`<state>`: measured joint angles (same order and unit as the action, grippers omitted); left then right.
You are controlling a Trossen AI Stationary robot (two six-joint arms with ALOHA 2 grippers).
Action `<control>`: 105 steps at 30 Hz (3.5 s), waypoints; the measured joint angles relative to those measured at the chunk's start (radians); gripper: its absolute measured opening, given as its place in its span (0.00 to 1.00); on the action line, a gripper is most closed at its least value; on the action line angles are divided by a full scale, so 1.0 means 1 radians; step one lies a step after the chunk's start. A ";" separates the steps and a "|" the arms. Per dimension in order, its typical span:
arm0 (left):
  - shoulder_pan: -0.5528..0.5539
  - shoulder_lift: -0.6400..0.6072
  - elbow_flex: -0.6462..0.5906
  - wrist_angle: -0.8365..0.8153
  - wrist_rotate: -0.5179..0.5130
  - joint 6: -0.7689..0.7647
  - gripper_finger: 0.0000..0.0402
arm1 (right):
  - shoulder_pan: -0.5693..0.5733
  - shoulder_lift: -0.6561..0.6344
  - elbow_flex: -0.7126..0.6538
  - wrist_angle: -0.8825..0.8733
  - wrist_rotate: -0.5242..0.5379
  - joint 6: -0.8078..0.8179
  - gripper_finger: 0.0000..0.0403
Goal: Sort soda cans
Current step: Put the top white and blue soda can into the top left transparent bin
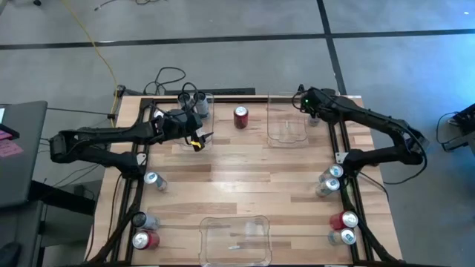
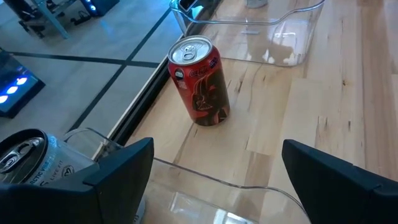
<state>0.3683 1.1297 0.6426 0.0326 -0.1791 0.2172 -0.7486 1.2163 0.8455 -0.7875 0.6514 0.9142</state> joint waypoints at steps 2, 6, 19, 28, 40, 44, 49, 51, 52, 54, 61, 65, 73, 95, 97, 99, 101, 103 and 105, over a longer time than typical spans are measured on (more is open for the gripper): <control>0.000 0.000 0.000 0.000 0.000 0.000 0.87 | 0.001 0.000 0.000 0.010 0.000 -0.007 0.86; 0.000 0.000 0.000 0.005 0.000 0.008 0.87 | 0.001 0.000 0.000 0.012 -0.005 -0.007 0.74; -0.010 0.000 0.001 0.003 -0.061 -0.053 0.87 | 0.104 -0.067 0.049 -0.062 -0.046 -0.095 0.55; -0.104 -0.033 0.001 -0.017 -0.061 -0.104 0.87 | 0.291 -0.183 0.208 -0.166 -0.023 -0.156 0.55; -0.197 -0.118 0.001 0.098 0.042 -0.136 0.87 | 0.544 -0.183 0.283 0.026 0.001 -0.306 0.55; -0.203 -0.058 0.001 0.198 0.097 -0.136 0.87 | 0.618 -0.105 0.283 0.215 -0.093 -0.441 0.55; -0.204 0.014 0.001 0.287 0.129 -0.143 0.87 | 0.686 0.001 0.283 0.386 -0.168 -0.542 0.55; -0.206 0.033 0.001 0.305 0.165 -0.146 0.87 | 0.700 0.042 0.283 0.415 -0.177 -0.554 0.55; -0.207 0.039 0.001 0.313 0.188 -0.142 0.87 | 0.706 0.060 0.283 0.424 -0.181 -0.555 0.56; -0.215 0.051 0.001 0.335 0.234 -0.133 0.87 | 0.714 0.097 0.283 0.440 -0.181 -0.557 0.56; -0.232 0.053 0.000 0.367 0.261 -0.117 0.93 | 0.753 0.178 0.286 0.553 -0.278 -0.581 0.55; -0.232 0.085 0.012 0.436 0.249 -0.122 0.98 | 0.783 0.222 0.327 0.578 -0.298 -0.625 0.55; -0.242 0.219 0.109 0.359 0.253 -0.132 0.99 | 0.825 0.296 0.401 0.589 -0.297 -0.688 0.56; -0.244 0.232 0.164 0.344 0.259 -0.149 0.59 | 0.840 0.294 0.402 0.549 -0.293 -0.666 0.61; -0.241 0.227 0.164 0.340 0.263 -0.149 0.59 | 0.840 0.294 0.402 0.549 -0.291 -0.656 0.65; -0.235 0.214 0.164 0.332 0.262 -0.148 0.59 | 0.840 0.282 0.402 0.541 -0.293 -0.653 0.69; -0.226 0.191 0.165 0.319 0.247 -0.150 0.59 | 0.836 0.263 0.403 0.528 -0.288 -0.649 0.72; -0.210 0.159 0.160 0.276 0.211 -0.149 0.59 | 0.829 0.223 0.402 0.482 -0.275 -0.640 0.75; -0.197 0.126 0.160 0.256 0.159 -0.135 0.59 | 0.824 0.186 0.406 0.483 -0.259 -0.638 0.76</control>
<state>0.1715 1.2554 0.8028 0.2885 -0.0197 0.0821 0.0757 1.4019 1.2514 -0.3048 0.3925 0.2758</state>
